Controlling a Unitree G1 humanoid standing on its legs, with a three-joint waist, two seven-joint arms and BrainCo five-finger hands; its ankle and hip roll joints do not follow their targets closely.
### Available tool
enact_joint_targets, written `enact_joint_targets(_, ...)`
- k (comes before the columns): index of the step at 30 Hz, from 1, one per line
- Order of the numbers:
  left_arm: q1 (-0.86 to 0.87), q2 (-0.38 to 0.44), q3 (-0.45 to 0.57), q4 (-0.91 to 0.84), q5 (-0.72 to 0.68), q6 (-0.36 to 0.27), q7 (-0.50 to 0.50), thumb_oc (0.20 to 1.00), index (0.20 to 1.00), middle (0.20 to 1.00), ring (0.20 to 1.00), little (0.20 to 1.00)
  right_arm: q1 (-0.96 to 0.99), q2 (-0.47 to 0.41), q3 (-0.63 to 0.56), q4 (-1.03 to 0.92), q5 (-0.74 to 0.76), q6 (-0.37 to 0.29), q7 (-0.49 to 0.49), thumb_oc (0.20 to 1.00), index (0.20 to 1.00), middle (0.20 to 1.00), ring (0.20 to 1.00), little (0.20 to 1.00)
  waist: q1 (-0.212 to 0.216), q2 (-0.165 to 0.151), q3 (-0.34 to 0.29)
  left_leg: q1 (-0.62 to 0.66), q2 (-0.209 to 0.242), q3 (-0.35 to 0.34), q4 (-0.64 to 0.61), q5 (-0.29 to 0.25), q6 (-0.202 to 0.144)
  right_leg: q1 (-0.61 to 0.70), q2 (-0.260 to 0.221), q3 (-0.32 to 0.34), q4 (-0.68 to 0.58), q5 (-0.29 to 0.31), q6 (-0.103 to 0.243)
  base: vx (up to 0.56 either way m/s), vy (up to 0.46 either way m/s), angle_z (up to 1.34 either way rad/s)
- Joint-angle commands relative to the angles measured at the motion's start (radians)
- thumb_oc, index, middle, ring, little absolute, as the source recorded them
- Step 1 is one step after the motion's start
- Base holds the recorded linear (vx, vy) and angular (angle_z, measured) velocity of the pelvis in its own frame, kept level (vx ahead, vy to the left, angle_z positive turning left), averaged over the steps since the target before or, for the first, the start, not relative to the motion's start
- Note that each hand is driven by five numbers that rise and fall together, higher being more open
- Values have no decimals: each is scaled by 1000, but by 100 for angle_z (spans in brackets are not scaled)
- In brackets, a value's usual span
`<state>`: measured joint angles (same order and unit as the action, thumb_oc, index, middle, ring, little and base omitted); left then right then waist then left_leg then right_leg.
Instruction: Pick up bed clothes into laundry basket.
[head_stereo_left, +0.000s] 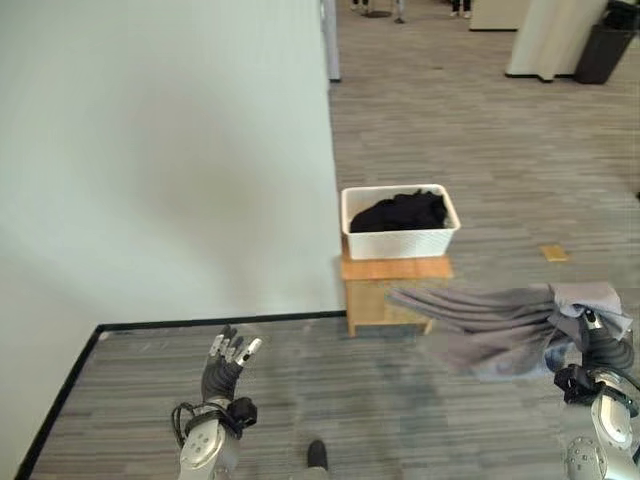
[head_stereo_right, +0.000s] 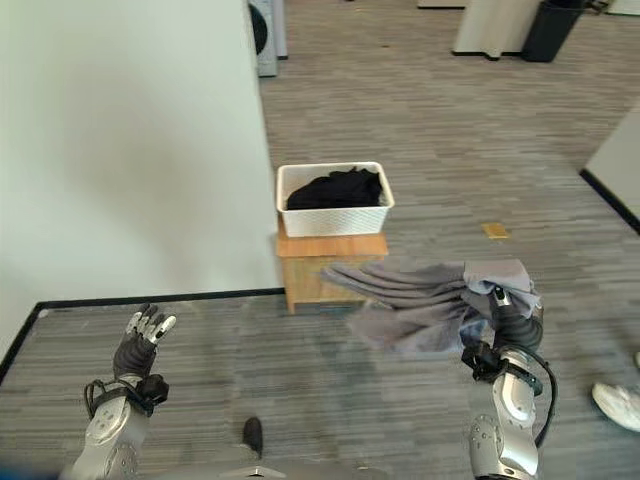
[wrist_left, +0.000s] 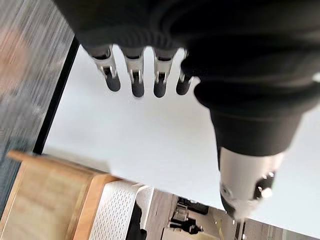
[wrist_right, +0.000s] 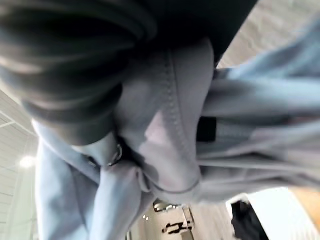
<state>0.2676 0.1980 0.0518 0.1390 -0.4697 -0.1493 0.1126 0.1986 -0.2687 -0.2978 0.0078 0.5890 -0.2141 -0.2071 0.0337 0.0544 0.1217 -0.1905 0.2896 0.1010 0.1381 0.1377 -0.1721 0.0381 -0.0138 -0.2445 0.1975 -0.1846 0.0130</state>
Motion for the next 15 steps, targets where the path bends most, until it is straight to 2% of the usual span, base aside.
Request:
enact_joint_targets(1,-60,51,-6,-36,-32,-23,-9,1000,1000,1000,1000,1000,-98,-23,-59,-123,-9,-81,-8,200,200,200,200,200,68,-88,92,-110,-148,-94,344,7,84,121,-75,10,-246,79,20,111,-201,53)
enact_joint_targets(2,-62,51,-6,-36,-32,-23,-9,1000,1000,1000,1000,1000,-99,-23,-60,-122,-9,-81,-7,200,200,200,200,200,63,-89,87,-118,-152,-96,342,12,88,115,-78,4,-247,82,21,199,-206,52)
enact_joint_targets(3,-60,50,-3,-32,-27,-21,-15,1000,1000,1000,1000,1000,-116,-26,-51,-124,-7,-75,5,200,200,200,200,200,88,-93,81,-182,-211,-59,308,-28,93,144,-67,6,-266,77,25,205,-140,23)
enact_joint_targets(4,-55,51,-3,-31,-22,-21,-21,1000,1000,1000,1000,1000,-125,-27,-48,-120,-8,-71,8,200,200,200,200,200,98,-94,71,-204,-217,-5,265,-26,100,152,-59,1,-276,74,26,219,-144,7)
enact_joint_targets(5,-54,51,-3,-31,-22,-21,-21,1000,1000,1000,1000,1000,-126,-28,-47,-119,-8,-71,8,200,200,200,200,200,101,-98,68,-202,-220,1,259,-25,102,150,-63,4,-279,75,28,182,-80,21)
enact_joint_targets(6,-50,53,-5,-30,-21,-20,-28,1000,1000,1000,1000,1000,-132,-27,-42,-117,-7,-70,10,200,200,200,200,200,109,-93,59,-210,-229,60,210,-28,110,157,-50,-4,-283,70,29,211,-54,18)
enact_joint_targets(7,-44,50,-8,-28,-17,-21,-32,1000,1000,1000,1000,1000,-142,-27,-25,-118,-12,-71,13,200,200,200,200,200,123,-91,45,-201,-252,112,145,-18,123,160,-43,-3,-283,61,34,393,-73,2)
enact_joint_targets(9,-37,53,-7,-24,-9,-24,-30,1000,1000,1000,1000,1000,-173,-37,12,-116,-30,-68,16,200,200,200,200,200,148,-71,16,-171,-298,206,-27,23,112,197,-9,3,-285,25,45,488,-72,1)
enact_joint_targets(11,-32,52,-2,-26,-7,-22,-27,1000,1000,1000,1000,1000,-197,-36,31,-115,-36,-70,15,200,200,200,200,200,158,-67,15,-159,-293,250,-49,46,123,206,-4,-5,-285,25,46,337,-39,0)
enact_joint_targets(12,-21,52,7,-26,-12,-25,-26,1000,1000,1000,1000,1000,-225,-27,63,-122,-38,-69,26,200,200,200,200,200,163,-83,-13,-105,-307,245,-69,-18,156,227,-16,-9,-265,-13,55,449,25,-15)
enact_joint_targets(13,-16,51,11,-26,-9,-25,-28,1000,1000,1000,1000,1000,-224,-21,73,-125,-48,-65,31,200,200,200,200,200,166,-95,-25,-85,-324,231,-82,-32,178,230,-33,-11,-233,-24,63,488,30,-20)
enact_joint_targets(14,-14,52,12,-27,-9,-25,-28,1000,1000,1000,1000,1000,-223,-19,74,-126,-49,-64,31,200,200,200,200,200,164,-98,-27,-82,-328,231,-86,-33,180,228,-36,-13,-227,-29,65,421,89,-17)
enact_joint_targets(15,-13,55,14,-21,5,-13,-18,1000,1000,1000,1000,1000,-216,-1,78,-134,-60,-66,33,200,200,200,200,200,172,-132,-38,-36,-356,229,-101,-75,226,191,-106,-33,4,80,133,288,90,-16)
